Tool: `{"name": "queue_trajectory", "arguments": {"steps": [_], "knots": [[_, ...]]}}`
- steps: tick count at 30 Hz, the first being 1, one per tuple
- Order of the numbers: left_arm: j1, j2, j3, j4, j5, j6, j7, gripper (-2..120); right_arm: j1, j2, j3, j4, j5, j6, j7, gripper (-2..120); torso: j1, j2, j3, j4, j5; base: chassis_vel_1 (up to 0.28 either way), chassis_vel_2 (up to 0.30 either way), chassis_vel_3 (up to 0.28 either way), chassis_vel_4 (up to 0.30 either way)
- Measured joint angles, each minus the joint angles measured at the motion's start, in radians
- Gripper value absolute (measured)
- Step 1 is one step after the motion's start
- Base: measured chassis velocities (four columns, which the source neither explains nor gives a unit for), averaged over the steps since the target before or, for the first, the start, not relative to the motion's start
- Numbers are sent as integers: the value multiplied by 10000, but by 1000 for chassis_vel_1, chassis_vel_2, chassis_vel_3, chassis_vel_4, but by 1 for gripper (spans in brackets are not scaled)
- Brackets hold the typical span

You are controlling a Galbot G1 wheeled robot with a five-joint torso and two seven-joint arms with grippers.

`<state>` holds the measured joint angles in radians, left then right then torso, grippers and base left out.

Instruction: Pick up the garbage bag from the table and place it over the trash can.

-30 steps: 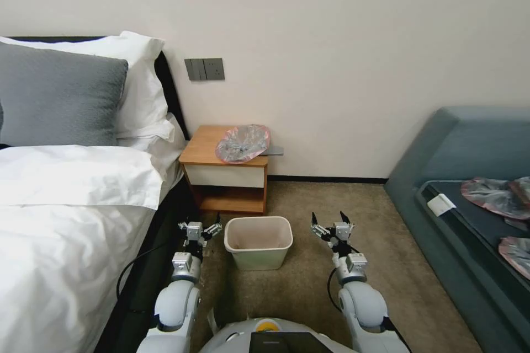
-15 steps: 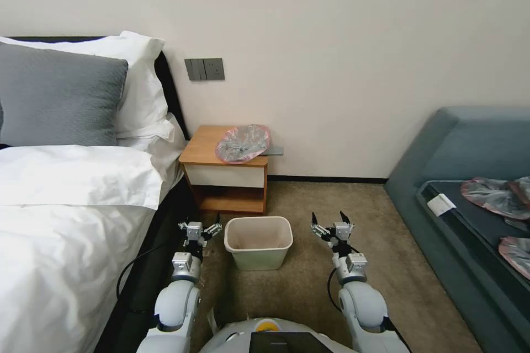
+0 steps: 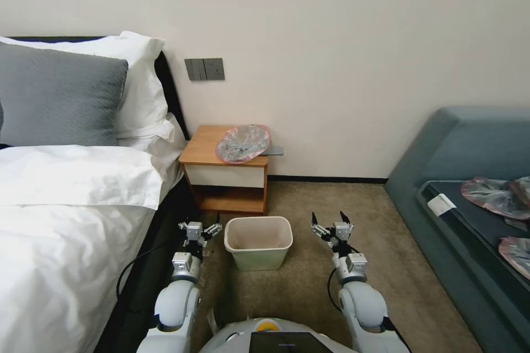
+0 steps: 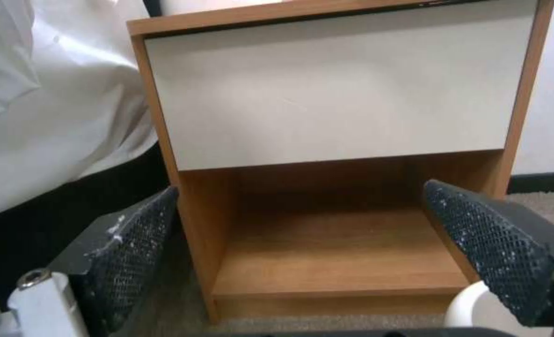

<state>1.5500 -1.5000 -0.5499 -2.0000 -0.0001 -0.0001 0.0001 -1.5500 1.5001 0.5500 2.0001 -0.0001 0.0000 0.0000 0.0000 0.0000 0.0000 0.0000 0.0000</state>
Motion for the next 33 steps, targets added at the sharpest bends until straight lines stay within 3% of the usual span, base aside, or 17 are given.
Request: {"name": "queue_trajectory", "arguments": {"steps": [33], "knots": [[0,0,-1,0,0,0,0,100,0,0,0,0,0,0,0,100,0,0,0,0,0,0,0,0,0]]}}
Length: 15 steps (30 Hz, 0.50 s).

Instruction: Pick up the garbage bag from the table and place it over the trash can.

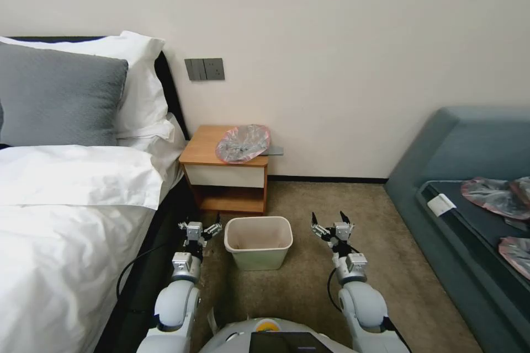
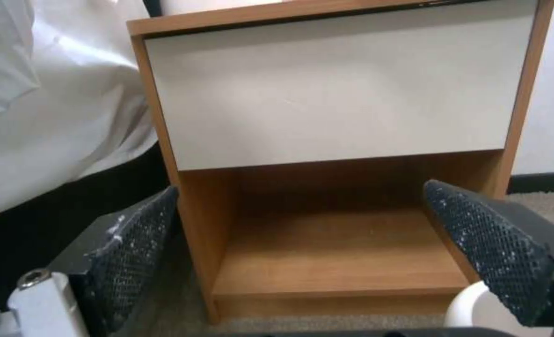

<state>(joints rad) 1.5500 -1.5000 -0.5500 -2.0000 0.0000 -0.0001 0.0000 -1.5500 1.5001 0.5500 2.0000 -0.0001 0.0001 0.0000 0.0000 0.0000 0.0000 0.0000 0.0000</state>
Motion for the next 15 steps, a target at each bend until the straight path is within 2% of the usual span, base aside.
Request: {"name": "queue_trajectory", "arguments": {"steps": [4,8,9,10,11,12,15], "knots": [[48,11,7,-69,-25,-3,-40,100,-23,1,1,33,0,-4,0,100,0,0,0,0,-1,0,0,0,0],[459,137,99,-880,-255,-83,-438,100,-239,66,62,552,0,-107,0,100,0,-1,0,1,2,0,0,0,0],[459,137,99,-880,-255,-83,-438,100,-239,66,62,552,0,-107,0,100,0,-1,0,1,2,0,0,0,0],[770,231,169,-1484,-428,-146,-740,100,-481,137,147,1125,0,-233,-6,100,0,0,0,0,-2,0,0,0,0],[950,284,206,-1830,-523,-183,-909,100,-638,190,196,1499,1,-316,-20,100,0,-1,0,0,1,0,0,0,0],[950,284,206,-1830,-523,-183,-909,100,-638,190,196,1499,1,-316,-20,100,0,-1,0,0,1,0,0,0,0],[1624,485,352,-3135,-904,-328,-1560,100,-1181,363,378,2804,3,-601,-70,100,0,0,0,0,0,0,0,0,0]]}}
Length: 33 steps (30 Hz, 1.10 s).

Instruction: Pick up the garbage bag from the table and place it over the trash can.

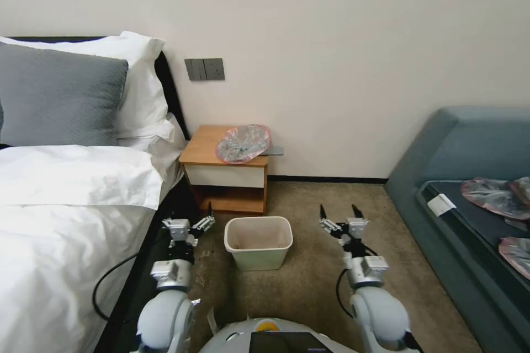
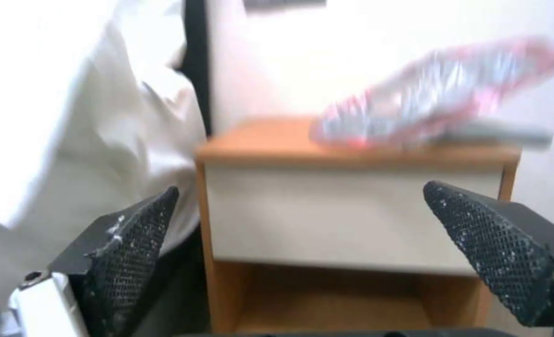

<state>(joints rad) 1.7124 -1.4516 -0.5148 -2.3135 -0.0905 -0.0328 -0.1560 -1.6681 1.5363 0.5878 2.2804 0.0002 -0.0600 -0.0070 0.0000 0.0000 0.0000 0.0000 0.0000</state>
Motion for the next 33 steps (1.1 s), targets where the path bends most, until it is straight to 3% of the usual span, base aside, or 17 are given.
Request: {"name": "queue_trajectory", "arguments": {"steps": [1,4,7,15,17,21,28,33], "knots": [[0,0,0,0,0,0,0,100,0,0,0,0,0,0,0,100,0,0,0,0,0,0,0,0,0],[537,161,121,-1054,-299,-120,-512,100,-445,137,148,1062,1,-229,-43,100,0,0,0,1,2,0,0,0,0],[659,196,149,-1279,-368,-151,-634,100,-672,248,82,1406,49,-302,84,100,-1,0,-1,-2,-5,0,0,0,0],[707,245,154,-1338,-378,-2,-644,100,-772,276,-146,1332,168,-347,247,100,-1,0,0,0,0,0,0,0,0],[745,419,128,-1181,-162,899,-361,100,-714,195,-222,1260,495,-492,311,100,-1,0,1,-2,0,0,0,0,0],[694,604,5,-1009,99,1429,31,100,-481,20,-273,1127,1133,-689,512,100,-1,0,1,1,1,0,0,0,0],[558,808,-35,-890,-296,1255,69,100,-70,-312,-146,938,1841,-710,616,100,-1,0,1,0,1,0,0,0,0],[549,800,-110,-908,-596,1410,-18,100,151,-641,-199,494,3272,-393,541,100,-1,0,1,0,1,0,0,0,0]]}}
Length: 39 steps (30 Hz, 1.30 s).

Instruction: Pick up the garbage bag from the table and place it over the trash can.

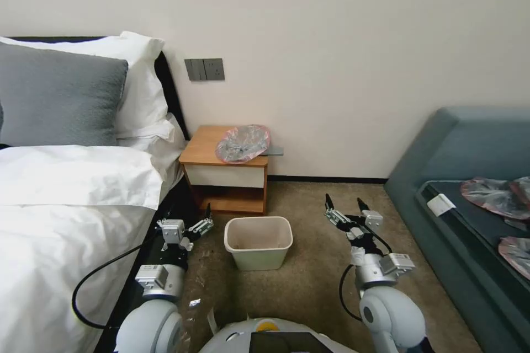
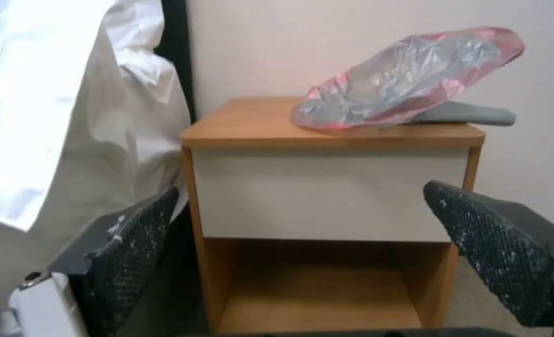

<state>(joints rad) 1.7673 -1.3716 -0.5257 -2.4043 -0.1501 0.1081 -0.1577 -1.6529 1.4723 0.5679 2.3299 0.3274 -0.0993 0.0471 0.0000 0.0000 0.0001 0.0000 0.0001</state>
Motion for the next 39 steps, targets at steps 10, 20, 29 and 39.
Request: {"name": "queue_trajectory", "arguments": {"steps": [10,20,29,39], "knots": [[21,-242,63,197,-52,-52,148,100,2096,-560,-226,-1717,4691,-395,18,100,0,0,0,-1,-2,0,0,0,0],[33,-445,-5,17,-37,-62,122,100,5019,-786,-892,-4260,7787,-946,342,100,4,0,0,1,0,0,0,0,0],[37,-621,109,85,134,-129,137,100,6490,-1038,-1227,-5956,10061,-1303,364,100,3,0,0,-1,-2,0,0,0,0],[36,-700,191,225,252,-214,282,100,8346,-812,-1632,-8187,11880,-1958,337,100,2,-1,0,-1,-1,0,0,0,0]]}}
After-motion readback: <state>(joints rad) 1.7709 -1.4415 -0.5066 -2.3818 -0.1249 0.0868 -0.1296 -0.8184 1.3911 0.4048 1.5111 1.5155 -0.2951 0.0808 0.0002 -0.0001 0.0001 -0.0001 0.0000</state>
